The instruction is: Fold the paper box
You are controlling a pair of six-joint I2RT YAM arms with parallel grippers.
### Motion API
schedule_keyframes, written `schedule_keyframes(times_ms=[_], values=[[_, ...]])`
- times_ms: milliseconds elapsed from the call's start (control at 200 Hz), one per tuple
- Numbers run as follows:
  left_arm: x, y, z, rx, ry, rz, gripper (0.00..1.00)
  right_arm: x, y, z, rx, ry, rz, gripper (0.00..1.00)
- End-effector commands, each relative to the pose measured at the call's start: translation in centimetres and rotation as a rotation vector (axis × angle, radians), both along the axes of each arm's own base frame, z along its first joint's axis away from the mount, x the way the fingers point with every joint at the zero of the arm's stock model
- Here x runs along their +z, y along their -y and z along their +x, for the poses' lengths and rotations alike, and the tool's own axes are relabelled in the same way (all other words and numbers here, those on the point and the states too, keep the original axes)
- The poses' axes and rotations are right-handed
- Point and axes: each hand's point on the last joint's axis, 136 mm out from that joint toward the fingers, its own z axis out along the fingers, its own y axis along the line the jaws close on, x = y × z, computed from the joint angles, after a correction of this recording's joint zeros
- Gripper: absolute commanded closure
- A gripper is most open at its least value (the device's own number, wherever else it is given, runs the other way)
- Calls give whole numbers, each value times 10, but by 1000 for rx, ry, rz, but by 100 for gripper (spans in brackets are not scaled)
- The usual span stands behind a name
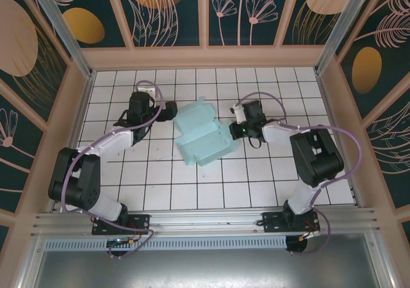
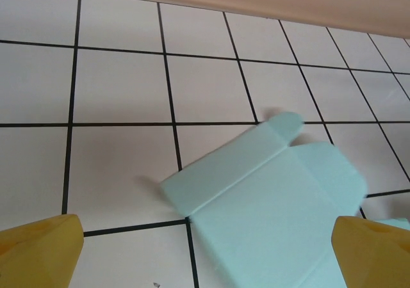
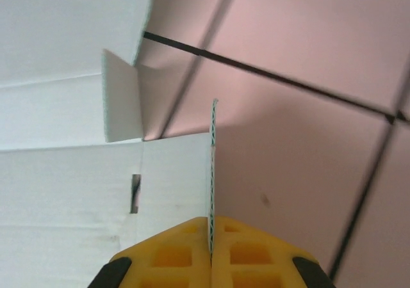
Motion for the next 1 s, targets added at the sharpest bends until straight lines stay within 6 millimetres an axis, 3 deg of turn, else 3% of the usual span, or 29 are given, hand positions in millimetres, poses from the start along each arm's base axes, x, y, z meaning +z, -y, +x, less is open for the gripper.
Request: schedule_keyframes(times_ms=[0, 125, 240, 315, 380, 420, 460, 505, 531, 591, 606, 611, 621, 681, 741, 841, 996], values=[[11, 9, 2, -70, 4, 19, 1, 1, -27, 0, 304, 47, -28, 100], [7, 17, -1, -108, 2, -9, 1, -10, -42, 12, 506, 48, -41, 100], [-3, 26, -3, -150, -31, -40, 3, 3, -49, 41, 530, 90, -9, 100], [-13, 30, -2, -164, -68, -42, 4, 20, -48, 62, 459, 134, 9, 84], [-22, 29, 1, -153, -98, -37, 7, 36, -43, 77, 344, 153, 17, 54], [-36, 26, 0, -130, -147, -26, 10, 45, -38, 82, 265, 159, 28, 42], [-36, 26, 8, -110, -162, -23, 11, 53, -31, 84, 173, 173, 45, 30], [-42, 24, 11, -88, -189, -23, 11, 64, -24, 80, 92, 196, 89, 21], [-56, 24, 12, -78, -227, -20, 12, 67, -20, 75, 48, 207, 117, 16], [-68, 25, 15, -62, -262, -30, 13, 84, -8, 67, -77, 254, 206, 14], [-70, 25, 16, -55, -268, -31, 14, 96, -7, 68, -104, 285, 243, 13], [-71, 25, 16, -54, -271, -31, 14, 88, -4, 63, -118, 264, 237, 13], [-72, 25, 16, -51, -276, -34, 14, 99, -2, 65, -140, 294, 265, 11], [-81, 22, 19, -21, -307, -31, 18, 106, 17, 53, -308, 284, 360, 7], [-88, 21, 20, -1, -329, -28, 22, 107, 33, 37, -445, 248, 463, 7], [-98, 21, 20, 10, -358, -32, 31, 90, 48, 3, -625, 141, 622, 12], [-112, 19, 20, 37, -402, -31, 37, 62, 35, -40, -742, -23, 801, 16]])
